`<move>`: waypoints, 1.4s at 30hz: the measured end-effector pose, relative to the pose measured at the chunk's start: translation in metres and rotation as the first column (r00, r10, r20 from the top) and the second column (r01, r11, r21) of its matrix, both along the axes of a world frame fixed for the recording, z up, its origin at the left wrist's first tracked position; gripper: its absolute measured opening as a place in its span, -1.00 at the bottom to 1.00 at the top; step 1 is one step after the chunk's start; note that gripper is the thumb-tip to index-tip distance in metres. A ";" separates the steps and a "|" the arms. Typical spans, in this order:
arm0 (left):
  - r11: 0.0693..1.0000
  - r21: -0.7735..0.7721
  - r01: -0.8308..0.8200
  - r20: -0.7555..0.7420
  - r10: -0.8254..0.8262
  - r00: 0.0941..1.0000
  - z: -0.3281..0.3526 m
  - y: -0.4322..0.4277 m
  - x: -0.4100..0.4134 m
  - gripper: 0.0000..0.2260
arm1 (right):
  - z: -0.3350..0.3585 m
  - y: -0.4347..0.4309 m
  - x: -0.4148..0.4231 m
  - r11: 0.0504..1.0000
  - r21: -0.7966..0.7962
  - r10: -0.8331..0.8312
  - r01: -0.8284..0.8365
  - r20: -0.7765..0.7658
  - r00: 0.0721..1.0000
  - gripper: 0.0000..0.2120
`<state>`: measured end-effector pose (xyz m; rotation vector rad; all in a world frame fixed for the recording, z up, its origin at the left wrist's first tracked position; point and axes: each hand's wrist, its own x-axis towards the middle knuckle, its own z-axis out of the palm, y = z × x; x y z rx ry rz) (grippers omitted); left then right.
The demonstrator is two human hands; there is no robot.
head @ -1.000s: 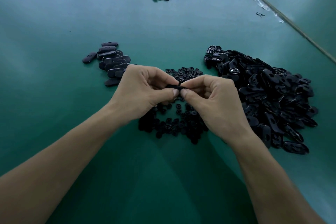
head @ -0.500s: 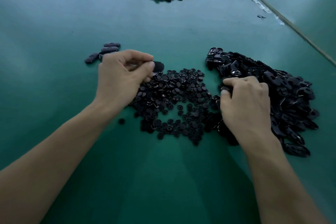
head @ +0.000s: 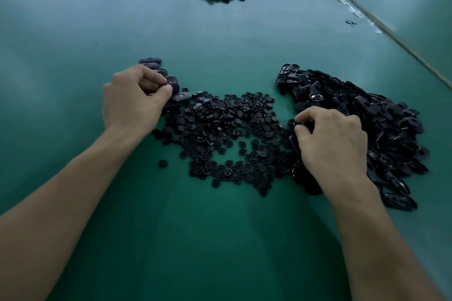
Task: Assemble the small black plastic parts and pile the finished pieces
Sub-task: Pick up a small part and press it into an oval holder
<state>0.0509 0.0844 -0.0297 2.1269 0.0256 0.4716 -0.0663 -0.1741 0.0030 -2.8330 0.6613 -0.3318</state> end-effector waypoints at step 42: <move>0.761 -0.369 0.533 0.160 -0.513 0.843 0.006 -0.066 -0.063 -0.88 | -0.003 0.032 0.004 0.592 0.631 0.197 -0.500 0.489 0.850 -0.90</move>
